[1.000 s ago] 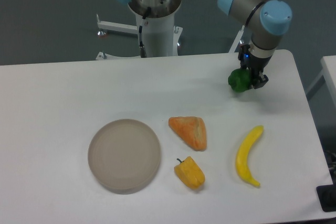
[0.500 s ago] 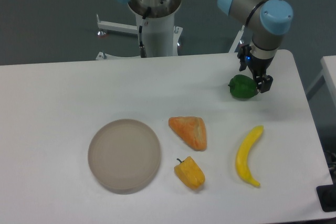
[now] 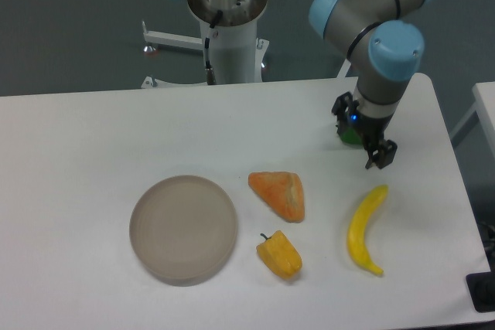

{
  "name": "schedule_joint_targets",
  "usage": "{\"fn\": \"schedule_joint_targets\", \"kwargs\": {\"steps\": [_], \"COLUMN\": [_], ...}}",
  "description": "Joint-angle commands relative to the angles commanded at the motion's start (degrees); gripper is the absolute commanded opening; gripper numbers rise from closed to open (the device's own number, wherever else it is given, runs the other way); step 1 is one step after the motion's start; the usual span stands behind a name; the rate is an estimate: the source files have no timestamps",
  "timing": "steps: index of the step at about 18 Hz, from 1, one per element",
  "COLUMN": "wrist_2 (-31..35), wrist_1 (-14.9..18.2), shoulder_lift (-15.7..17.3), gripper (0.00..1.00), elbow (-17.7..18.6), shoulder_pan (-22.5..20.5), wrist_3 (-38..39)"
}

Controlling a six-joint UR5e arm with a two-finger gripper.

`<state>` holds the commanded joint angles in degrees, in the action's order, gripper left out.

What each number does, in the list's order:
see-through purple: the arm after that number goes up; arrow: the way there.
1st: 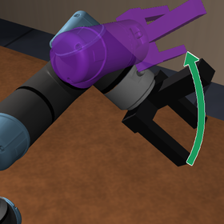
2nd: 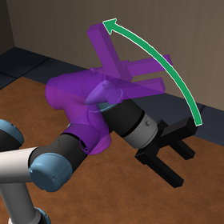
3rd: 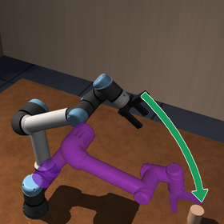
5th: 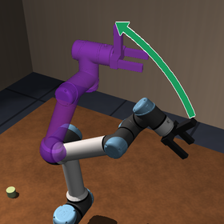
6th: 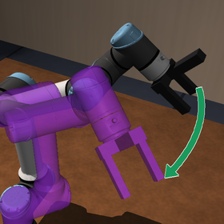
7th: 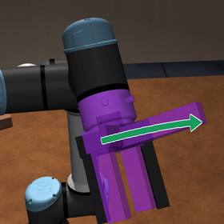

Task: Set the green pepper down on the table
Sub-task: 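Raise the open gripper and move it over the yellow banana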

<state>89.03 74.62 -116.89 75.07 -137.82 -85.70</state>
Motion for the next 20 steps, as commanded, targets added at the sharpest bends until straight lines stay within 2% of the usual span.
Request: {"fn": "schedule_joint_targets", "kwargs": {"steps": [6, 13, 20], "wrist_2": [0.17, -0.35, 0.26], "wrist_1": [0.09, 2.63, 2.64], "shoulder_lift": [-2.81, -3.08, -3.08], "gripper": [1.00, 1.00, 1.00], "elbow": [-4.05, -3.96, -3.43], "shoulder_pan": [1.50, 1.76, 1.76], "wrist_3": [4.31, 6.68, 6.33]}}
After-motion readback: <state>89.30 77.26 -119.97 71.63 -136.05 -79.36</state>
